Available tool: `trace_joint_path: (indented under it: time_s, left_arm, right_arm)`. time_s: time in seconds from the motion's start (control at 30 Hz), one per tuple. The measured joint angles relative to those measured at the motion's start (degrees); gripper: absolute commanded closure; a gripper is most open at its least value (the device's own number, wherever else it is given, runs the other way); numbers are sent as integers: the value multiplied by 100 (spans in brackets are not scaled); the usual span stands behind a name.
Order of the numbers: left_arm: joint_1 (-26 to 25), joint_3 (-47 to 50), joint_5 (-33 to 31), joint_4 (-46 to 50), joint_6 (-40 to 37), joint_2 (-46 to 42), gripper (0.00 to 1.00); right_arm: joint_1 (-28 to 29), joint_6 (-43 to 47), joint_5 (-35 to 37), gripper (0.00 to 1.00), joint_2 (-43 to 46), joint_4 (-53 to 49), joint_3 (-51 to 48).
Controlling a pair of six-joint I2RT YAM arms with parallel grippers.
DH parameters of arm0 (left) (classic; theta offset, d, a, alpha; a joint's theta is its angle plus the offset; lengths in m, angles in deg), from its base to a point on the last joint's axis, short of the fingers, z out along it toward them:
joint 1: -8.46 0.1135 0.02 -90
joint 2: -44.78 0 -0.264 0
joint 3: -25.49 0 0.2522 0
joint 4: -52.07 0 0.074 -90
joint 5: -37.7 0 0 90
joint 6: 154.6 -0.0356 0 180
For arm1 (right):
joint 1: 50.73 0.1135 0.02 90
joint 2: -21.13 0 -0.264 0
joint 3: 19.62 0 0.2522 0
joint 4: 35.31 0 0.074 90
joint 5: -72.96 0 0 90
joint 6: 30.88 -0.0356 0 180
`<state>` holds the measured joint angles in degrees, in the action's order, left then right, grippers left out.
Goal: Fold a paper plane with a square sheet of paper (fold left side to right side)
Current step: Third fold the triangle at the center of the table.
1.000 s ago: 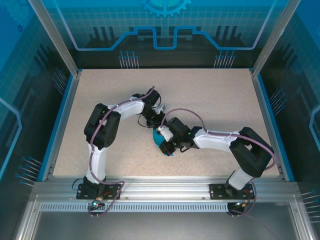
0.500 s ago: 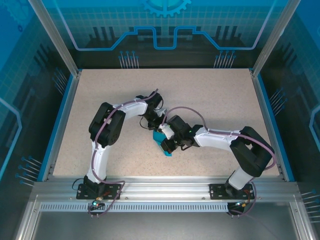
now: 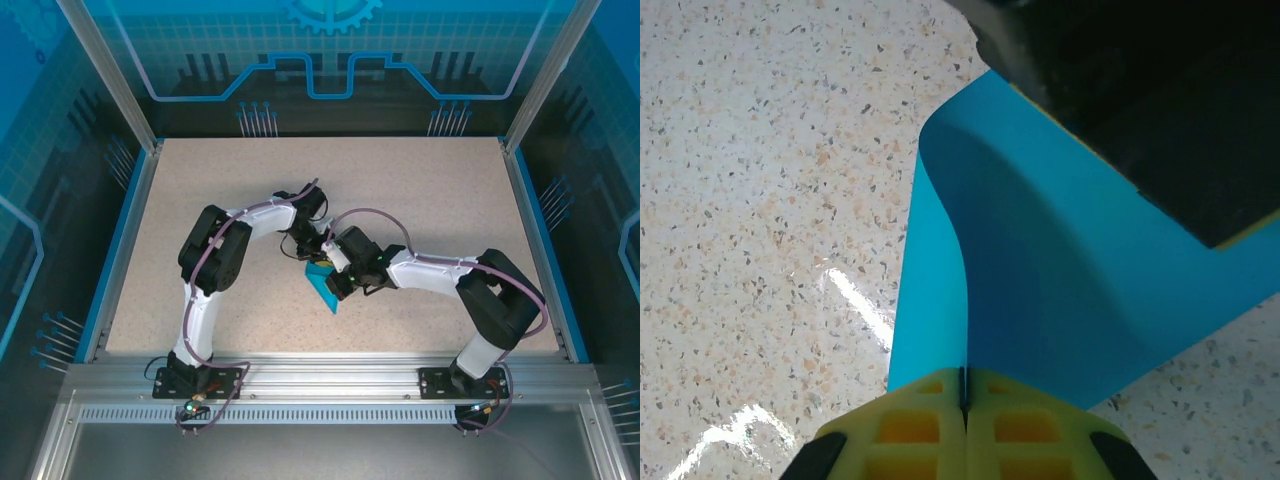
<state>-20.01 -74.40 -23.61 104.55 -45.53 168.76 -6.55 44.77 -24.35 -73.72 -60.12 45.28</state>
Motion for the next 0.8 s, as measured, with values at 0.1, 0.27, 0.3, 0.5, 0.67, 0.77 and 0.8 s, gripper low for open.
trace_joint_path:
  time_s: [0.1,0.27,0.3,0.5,0.67,0.77,0.8]
  left_arm:
    - [0,0,0,0,0,0,91]
    - [0,0,0,0,0,0,91]
    - [0,0,0,0,0,0,91]
    - [0,2,0,0,0,0,91]
    - [0,7,0,-2,0,0,91]
    - [0,9,0,-4,0,0,90]
    - [0,13,0,-9,0,0,90]
  right_arm:
    - [-7,-4,50,99,0,2,0]
    - [-72,-42,90,99,-24,24,-2]
    - [-81,-46,94,99,-37,33,-2]
    - [-118,-68,92,98,-98,166,-2]
    - [-122,-85,79,97,-118,264,-24]
    - [-129,-94,31,91,-116,470,-133]
    - [-138,-94,-7,88,-109,546,-175]
